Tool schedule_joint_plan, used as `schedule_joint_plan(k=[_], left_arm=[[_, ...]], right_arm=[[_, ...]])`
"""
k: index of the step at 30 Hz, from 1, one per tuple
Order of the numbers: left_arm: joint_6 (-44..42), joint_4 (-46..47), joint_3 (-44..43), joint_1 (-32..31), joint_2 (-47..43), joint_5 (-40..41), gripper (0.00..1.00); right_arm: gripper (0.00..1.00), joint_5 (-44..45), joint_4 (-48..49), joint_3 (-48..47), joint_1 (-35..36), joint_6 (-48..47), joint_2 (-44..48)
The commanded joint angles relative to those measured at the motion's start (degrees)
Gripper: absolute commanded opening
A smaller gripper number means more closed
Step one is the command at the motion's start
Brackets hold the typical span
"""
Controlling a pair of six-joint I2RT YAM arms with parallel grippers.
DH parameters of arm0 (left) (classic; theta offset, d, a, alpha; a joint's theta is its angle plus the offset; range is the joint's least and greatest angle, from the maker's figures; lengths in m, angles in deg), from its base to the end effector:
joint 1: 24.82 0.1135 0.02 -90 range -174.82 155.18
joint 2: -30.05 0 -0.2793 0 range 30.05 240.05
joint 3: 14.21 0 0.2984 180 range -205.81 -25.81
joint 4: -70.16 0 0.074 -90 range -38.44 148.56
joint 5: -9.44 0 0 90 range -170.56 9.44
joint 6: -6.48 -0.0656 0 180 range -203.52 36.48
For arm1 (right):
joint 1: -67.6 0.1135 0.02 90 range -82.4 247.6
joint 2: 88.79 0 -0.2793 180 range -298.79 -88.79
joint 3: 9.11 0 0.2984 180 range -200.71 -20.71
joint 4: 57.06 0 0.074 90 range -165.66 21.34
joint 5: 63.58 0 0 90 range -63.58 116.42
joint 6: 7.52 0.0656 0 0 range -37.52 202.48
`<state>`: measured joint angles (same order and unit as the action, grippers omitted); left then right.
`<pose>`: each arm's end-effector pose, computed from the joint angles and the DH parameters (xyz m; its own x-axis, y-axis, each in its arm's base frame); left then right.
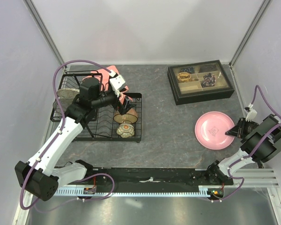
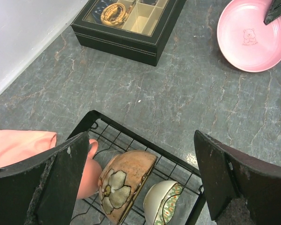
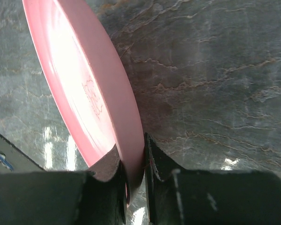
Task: Unload the mixed dishes from the dish rack
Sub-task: Place the plate at the center of the board.
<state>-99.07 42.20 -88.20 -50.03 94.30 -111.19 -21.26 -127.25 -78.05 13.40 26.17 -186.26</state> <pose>0.2723 -0.1651 0.3748 -0.0569 0.2817 -0.9578 0.8508 0.5157 0.1012 0.2152 -0.2154 0.1311 -0.8296 0.1927 -0.5240 -0.1418 0.8351 0.5315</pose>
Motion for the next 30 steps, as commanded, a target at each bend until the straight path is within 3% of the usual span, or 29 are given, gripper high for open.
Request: schedule_joint_plan(k=[1,8,15,21,26,30], left_arm=[[-0.97,1.5,0.25,-0.1,-0.53,-1.8,0.99],[-0.97,1.59,0.6,-0.1,-0.44,-2.15,0.99],[-1.24,1.51,1.13,-0.01,-0.35,-2.59,0.99],[-1.32,1.59,1.13,-0.1,-0.44,-2.68,0.99],[-1.41,1.51,1.31,-0.01,-0.7,-2.5,0.99],[-1.67,1.51,1.66,-0.01,-0.88,-2.24,0.99]], right_arm=[[0.0,2.68,11.91,0.65,-0.56,3.03,0.35],[0.06,4.96,20.87,3.29,-0.82,10.34,-0.7],[0.31,8.74,28.08,5.75,-0.83,13.86,-2.63],[0.45,10.94,31.33,6.45,-1.09,15.18,-3.87],[0.51,11.29,31.96,7.51,-1.09,15.01,-2.73],[0.65,11.38,32.22,8.73,-1.18,14.66,-0.09]])
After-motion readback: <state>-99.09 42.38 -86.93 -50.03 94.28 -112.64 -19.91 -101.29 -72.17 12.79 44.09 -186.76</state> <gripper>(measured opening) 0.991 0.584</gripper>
